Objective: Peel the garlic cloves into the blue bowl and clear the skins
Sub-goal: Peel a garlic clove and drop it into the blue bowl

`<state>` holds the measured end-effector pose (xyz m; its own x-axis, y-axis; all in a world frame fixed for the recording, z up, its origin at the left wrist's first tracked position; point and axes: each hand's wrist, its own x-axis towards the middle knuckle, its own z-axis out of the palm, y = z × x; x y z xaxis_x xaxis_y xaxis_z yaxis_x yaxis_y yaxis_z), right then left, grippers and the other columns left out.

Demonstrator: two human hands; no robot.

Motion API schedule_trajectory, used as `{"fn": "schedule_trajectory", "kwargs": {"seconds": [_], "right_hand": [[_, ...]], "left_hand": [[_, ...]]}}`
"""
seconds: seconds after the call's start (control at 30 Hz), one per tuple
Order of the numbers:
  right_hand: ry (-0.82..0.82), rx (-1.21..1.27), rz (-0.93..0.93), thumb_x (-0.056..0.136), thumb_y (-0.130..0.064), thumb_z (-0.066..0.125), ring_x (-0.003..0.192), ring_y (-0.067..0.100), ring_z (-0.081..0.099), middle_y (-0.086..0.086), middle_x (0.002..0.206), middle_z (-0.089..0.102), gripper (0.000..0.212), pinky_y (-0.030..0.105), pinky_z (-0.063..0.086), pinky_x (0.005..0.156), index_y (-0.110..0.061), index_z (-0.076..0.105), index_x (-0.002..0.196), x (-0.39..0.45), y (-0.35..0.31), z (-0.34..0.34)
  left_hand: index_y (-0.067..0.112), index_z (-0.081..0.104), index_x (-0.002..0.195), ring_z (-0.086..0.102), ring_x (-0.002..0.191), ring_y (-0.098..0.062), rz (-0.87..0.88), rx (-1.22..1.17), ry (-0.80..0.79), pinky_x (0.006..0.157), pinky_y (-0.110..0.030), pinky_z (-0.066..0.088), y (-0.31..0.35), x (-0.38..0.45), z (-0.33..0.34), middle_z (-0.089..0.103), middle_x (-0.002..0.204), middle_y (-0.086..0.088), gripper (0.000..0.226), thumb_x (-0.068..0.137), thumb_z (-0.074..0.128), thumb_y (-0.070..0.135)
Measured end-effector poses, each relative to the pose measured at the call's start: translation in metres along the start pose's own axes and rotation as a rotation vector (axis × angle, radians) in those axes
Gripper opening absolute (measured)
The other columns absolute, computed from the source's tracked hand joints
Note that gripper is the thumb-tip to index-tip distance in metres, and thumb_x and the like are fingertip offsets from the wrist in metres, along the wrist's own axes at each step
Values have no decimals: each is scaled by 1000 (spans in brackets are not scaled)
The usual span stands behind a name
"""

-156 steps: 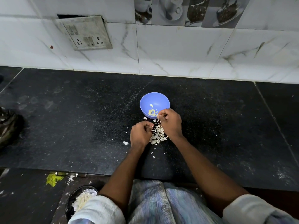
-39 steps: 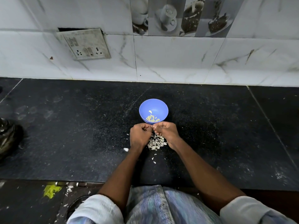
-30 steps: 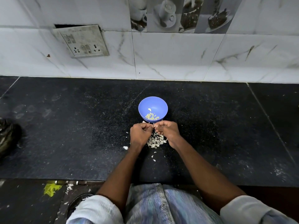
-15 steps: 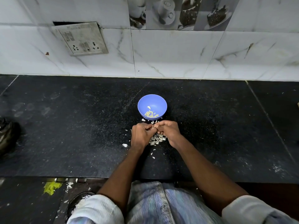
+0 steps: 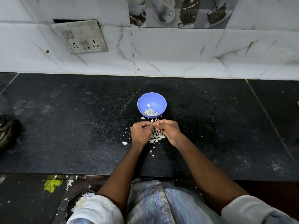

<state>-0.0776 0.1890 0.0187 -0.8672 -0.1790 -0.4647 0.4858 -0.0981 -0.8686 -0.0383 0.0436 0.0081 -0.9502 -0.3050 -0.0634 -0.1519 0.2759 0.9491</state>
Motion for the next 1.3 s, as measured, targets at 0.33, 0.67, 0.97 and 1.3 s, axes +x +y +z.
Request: {"fn": "schedule_trajectory", "kwargs": {"seconds": [0.33,0.67,0.97,1.3], "right_hand": [[11,56,55,99,-2,63,66,12,58,9,77,68,9,22,49,65,1,72,100,1,3,-5],[-8,-173,10,101,-10,64,63,9,56,6,74,66,14,20,46,57,2,73,101,3,4,-9],[13,-318,-6,97,0,61,61,9,55,6,74,69,12,20,45,54,4,71,98,3,-5,-5],[81,-646,-92,92,-12,61,65,12,63,1,71,71,15,34,54,64,-15,71,82,8,-1,-5]], "left_hand": [[19,82,91,71,70,-5,10,7,-40,70,-20,57,1,-2,2,78,78,9,15,92,73,8],[34,84,97,71,81,-5,151,131,-45,76,-34,60,-10,3,1,76,95,14,13,87,86,27],[31,80,99,66,69,1,166,355,-5,66,-31,58,-7,-2,0,67,102,18,13,87,84,36],[21,75,95,65,81,-17,321,678,-47,61,-31,48,-5,-3,-1,59,103,13,10,95,71,30]]}}
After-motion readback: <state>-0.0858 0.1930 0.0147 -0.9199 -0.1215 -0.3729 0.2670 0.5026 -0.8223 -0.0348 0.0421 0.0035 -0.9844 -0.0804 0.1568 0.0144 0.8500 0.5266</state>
